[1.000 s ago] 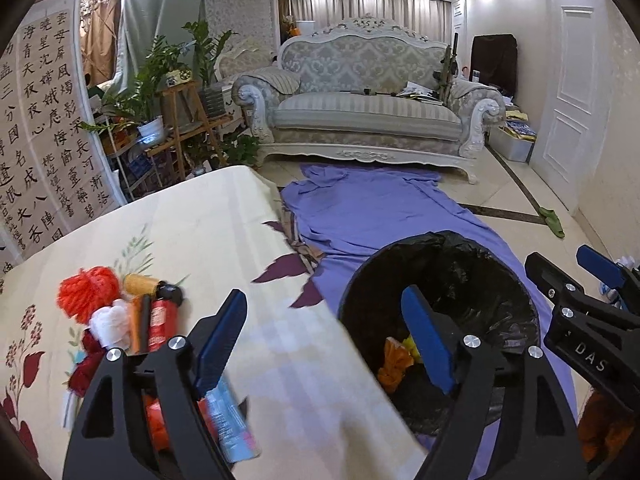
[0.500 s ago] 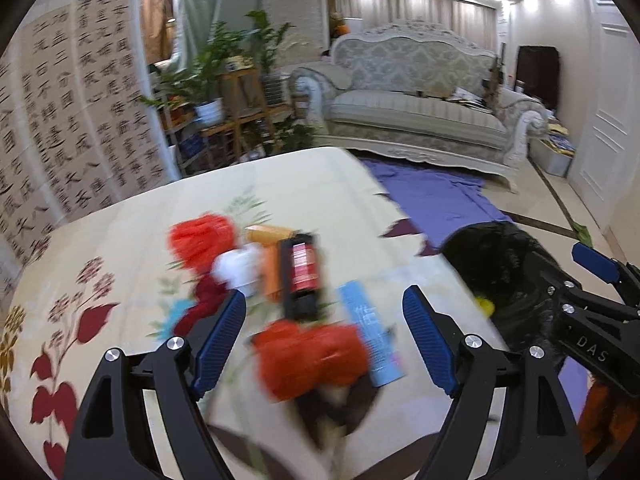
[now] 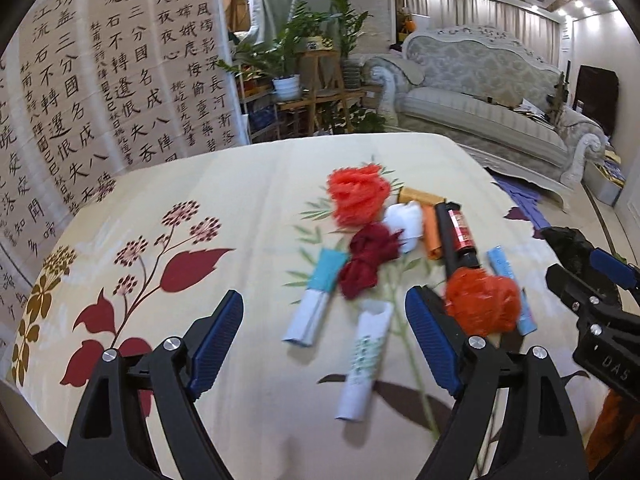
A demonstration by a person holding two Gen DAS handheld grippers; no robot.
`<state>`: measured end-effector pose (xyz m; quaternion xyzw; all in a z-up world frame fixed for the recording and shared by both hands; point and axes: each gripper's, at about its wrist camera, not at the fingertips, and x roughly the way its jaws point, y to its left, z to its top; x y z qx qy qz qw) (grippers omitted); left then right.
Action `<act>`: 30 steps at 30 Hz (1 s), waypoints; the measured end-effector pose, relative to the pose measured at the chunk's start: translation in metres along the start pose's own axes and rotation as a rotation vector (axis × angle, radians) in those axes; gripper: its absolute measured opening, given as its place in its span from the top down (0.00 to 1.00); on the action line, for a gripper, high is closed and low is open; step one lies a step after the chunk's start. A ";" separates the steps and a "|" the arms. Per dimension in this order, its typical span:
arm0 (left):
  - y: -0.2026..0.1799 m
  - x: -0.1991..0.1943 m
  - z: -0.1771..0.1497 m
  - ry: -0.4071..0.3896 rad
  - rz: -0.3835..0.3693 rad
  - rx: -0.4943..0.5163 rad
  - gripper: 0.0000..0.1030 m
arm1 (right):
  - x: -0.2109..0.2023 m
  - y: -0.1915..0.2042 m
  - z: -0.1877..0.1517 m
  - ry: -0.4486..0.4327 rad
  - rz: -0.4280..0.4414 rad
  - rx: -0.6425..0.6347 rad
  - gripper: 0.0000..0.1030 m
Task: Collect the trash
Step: 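Grasp the white toothpaste tube with the left gripper while the right gripper grasps the blue toothbrush package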
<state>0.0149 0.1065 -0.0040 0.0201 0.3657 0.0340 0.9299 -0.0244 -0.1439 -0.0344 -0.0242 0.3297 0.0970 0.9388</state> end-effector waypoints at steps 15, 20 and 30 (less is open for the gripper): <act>-0.001 0.022 -0.022 0.075 -0.040 0.031 0.23 | 0.014 -0.014 -0.009 0.053 -0.078 0.011 0.24; -0.006 0.028 -0.027 0.113 -0.053 0.045 0.37 | 0.017 -0.023 -0.017 0.069 -0.084 0.017 0.24; -0.013 0.030 -0.034 0.128 -0.078 0.072 0.74 | 0.025 -0.021 -0.025 0.112 -0.060 -0.012 0.36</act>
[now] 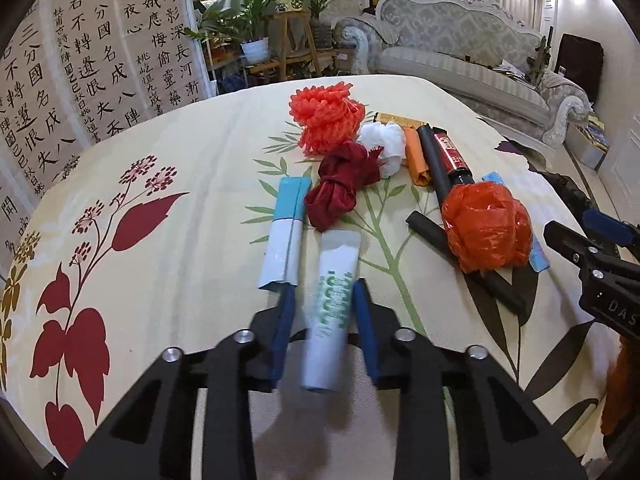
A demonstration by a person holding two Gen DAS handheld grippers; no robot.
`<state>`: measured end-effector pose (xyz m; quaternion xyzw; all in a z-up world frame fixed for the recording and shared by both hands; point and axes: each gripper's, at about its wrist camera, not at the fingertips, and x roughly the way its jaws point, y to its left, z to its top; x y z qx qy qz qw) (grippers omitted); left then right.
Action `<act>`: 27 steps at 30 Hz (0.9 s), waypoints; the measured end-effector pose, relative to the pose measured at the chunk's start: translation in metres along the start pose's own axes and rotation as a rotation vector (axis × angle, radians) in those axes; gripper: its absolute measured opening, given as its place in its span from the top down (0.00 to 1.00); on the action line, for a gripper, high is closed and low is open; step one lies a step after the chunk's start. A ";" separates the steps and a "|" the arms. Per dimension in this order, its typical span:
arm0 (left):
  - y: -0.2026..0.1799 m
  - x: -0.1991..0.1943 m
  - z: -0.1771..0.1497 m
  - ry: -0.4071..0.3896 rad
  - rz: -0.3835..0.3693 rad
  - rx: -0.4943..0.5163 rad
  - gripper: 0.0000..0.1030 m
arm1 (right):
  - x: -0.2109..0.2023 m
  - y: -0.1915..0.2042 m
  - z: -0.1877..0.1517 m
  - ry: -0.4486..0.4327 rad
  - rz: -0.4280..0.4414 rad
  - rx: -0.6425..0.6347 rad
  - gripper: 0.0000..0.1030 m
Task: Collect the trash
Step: 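Grasp the white toothpaste tube with the left gripper while the right gripper grasps the blue toothbrush package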
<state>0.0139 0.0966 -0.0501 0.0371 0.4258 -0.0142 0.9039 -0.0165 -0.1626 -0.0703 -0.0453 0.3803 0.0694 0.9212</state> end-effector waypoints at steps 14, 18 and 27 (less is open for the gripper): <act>0.006 -0.002 -0.002 -0.017 -0.020 -0.041 0.81 | 0.016 0.025 0.004 0.052 0.032 -0.082 0.55; 0.008 -0.002 -0.002 -0.020 -0.030 -0.050 0.81 | 0.020 0.018 0.009 0.061 0.050 -0.051 0.60; 0.010 -0.002 -0.003 -0.026 -0.045 -0.066 0.81 | 0.023 0.025 0.014 0.055 0.048 -0.078 0.79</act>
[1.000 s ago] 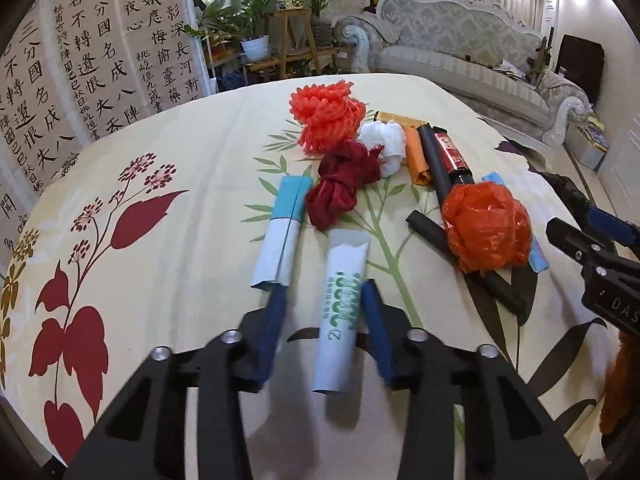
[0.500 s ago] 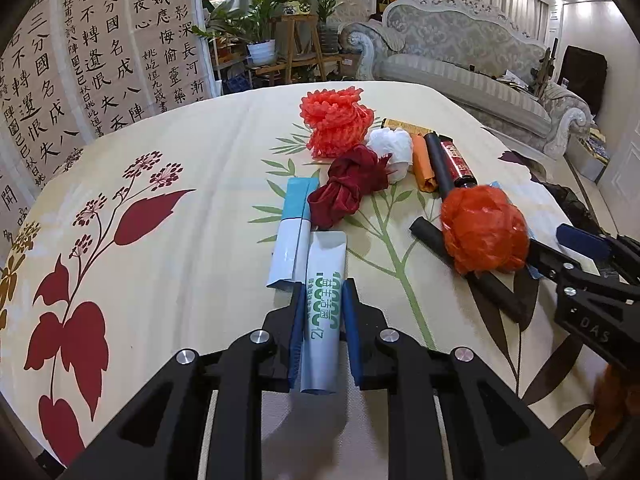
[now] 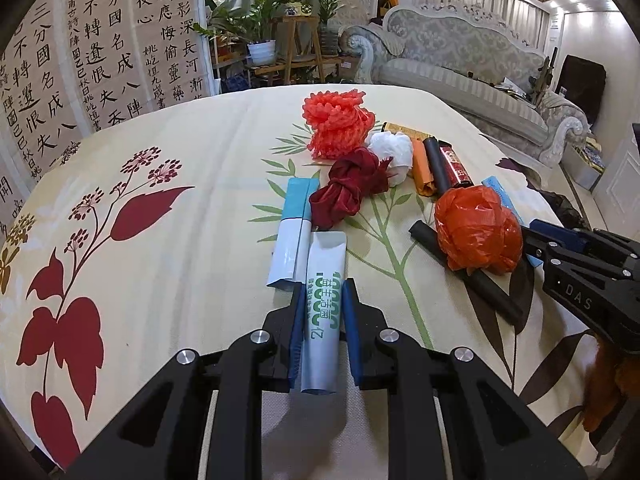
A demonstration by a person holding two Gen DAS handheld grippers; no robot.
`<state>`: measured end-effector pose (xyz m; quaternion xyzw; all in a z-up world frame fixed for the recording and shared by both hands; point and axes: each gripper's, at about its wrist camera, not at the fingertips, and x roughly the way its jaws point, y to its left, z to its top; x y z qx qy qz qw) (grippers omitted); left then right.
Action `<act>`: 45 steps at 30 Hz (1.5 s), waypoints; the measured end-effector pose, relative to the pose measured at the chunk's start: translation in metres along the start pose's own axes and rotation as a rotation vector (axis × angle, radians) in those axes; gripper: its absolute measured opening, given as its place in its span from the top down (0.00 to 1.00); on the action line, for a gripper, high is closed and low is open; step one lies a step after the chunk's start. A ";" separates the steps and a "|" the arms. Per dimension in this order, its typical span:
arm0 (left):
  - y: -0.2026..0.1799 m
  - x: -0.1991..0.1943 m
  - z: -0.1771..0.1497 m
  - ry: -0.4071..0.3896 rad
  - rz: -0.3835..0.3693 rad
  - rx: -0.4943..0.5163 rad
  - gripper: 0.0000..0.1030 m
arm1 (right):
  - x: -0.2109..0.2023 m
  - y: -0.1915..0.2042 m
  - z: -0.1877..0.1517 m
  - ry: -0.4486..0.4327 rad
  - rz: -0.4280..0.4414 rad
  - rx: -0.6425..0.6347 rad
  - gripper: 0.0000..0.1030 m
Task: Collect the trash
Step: 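Grasp the white toothpaste tube with the left gripper while the right gripper grasps the blue toothbrush package, then carry both items over the bin and open both grippers to drop them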
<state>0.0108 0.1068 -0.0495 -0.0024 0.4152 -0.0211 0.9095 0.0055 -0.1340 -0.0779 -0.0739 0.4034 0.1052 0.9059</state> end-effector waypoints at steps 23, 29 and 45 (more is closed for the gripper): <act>-0.005 -0.022 0.000 -0.049 -0.062 -0.008 0.83 | -0.022 -0.019 -0.014 -0.040 0.029 0.058 0.79; -0.025 -0.040 0.009 -0.105 -0.098 0.037 0.83 | -0.042 -0.036 -0.015 -0.080 0.001 0.093 0.79; -0.142 -0.031 0.043 -0.169 -0.281 0.204 0.83 | -0.067 -0.135 -0.032 -0.128 -0.203 0.247 0.79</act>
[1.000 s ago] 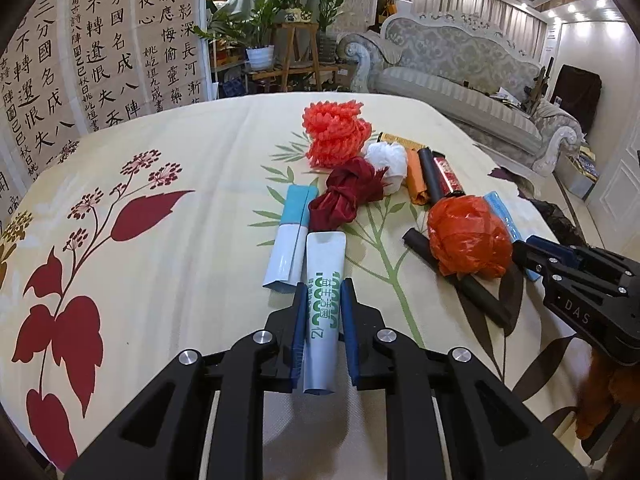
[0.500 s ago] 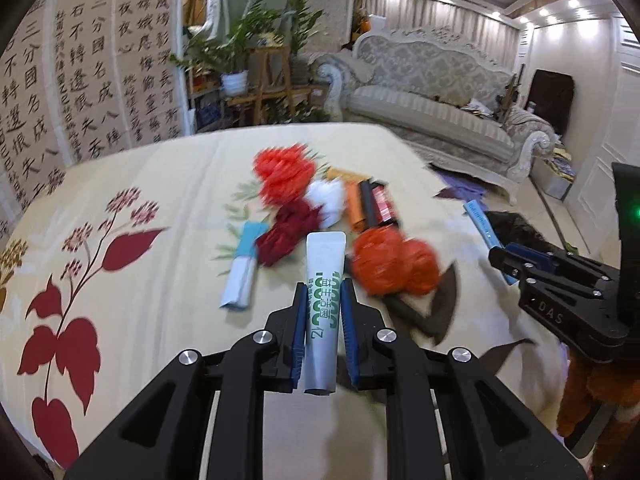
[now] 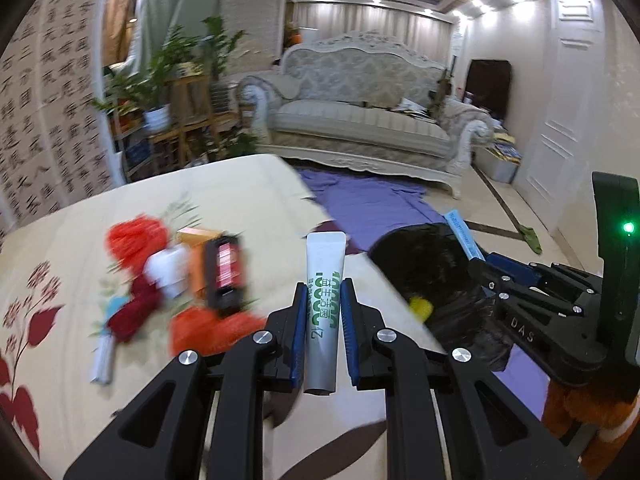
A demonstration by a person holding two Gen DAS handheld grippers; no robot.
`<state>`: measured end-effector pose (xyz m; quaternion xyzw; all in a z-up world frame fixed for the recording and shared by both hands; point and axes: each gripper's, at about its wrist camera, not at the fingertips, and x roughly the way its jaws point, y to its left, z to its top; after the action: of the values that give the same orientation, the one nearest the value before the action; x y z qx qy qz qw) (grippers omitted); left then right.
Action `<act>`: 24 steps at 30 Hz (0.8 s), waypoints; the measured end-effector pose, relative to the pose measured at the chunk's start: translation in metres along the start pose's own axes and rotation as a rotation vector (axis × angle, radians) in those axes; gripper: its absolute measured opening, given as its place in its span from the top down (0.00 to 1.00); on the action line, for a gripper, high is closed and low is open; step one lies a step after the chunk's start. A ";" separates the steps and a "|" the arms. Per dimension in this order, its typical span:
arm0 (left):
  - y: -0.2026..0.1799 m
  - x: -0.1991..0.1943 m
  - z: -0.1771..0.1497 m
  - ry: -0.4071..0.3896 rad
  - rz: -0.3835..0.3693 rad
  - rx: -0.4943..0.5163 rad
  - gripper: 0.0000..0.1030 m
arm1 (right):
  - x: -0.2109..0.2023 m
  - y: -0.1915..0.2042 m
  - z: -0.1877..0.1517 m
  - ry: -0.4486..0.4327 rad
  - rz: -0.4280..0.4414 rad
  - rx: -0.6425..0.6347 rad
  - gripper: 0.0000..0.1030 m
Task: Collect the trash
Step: 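Carry both items over the bin and open both grippers to drop them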
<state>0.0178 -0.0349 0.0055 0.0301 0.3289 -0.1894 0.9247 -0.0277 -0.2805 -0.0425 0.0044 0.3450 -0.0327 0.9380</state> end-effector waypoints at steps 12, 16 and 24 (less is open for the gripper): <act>-0.065 0.062 0.022 0.021 -0.015 0.121 0.83 | 0.025 -0.057 -0.001 0.006 -0.056 0.091 0.79; -0.076 0.081 0.024 0.044 -0.012 0.140 0.83 | 0.035 -0.069 -0.002 0.014 -0.057 0.105 0.79; -0.073 0.099 0.027 0.074 0.023 0.091 0.48 | 0.044 -0.086 -0.007 0.022 -0.072 0.149 0.62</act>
<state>0.0773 -0.1399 -0.0294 0.0828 0.3537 -0.1923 0.9116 -0.0044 -0.3689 -0.0757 0.0620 0.3519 -0.0919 0.9295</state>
